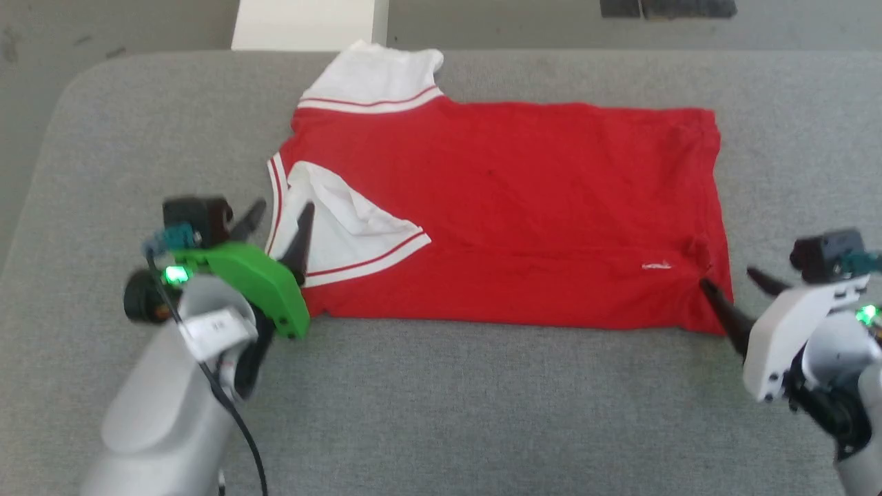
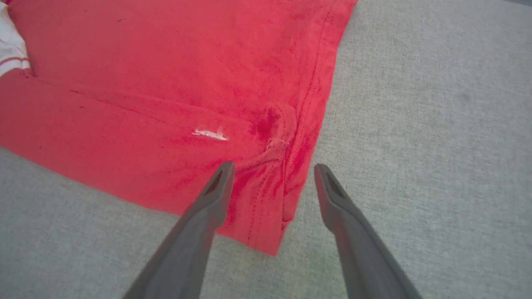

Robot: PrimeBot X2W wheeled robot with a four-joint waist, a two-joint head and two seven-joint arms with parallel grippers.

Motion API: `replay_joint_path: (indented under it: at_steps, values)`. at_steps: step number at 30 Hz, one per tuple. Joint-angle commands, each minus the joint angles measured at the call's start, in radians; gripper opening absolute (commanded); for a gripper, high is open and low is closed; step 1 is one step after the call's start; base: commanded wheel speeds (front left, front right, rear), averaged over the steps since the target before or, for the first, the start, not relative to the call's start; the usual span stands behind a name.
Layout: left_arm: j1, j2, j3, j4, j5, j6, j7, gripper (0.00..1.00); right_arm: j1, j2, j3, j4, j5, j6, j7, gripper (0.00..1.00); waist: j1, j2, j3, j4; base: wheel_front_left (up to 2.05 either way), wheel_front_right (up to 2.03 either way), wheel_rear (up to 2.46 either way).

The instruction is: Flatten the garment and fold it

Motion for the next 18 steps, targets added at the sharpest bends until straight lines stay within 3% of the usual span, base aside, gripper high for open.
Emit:
replay_joint_path:
  at_steps: [1,9,18]
  values:
    - [0.034,-0.005,0.005,-0.02,-0.005,0.021,0.0,1.0,0.031,0.033,-0.032,-0.017,-0.032,-0.002,0.028,1.0,-0.0001,0.0031,-0.043,0.004,0.0,0.0,0.0]
    - [0.189,0.007,-0.019,-0.165,0.015,0.16,0.104,1.0,0.158,0.264,-0.235,-0.176,-0.216,-0.002,0.219,1.0,-0.0001,0.0031,-0.059,0.01,0.0,0.0,0.0]
    - [0.224,0.07,-0.035,-0.223,0.088,0.278,0.204,1.0,0.192,0.342,-0.282,-0.303,-0.245,-0.002,0.294,1.0,-0.0001,0.0031,-0.014,0.006,0.0,0.0,0.0]
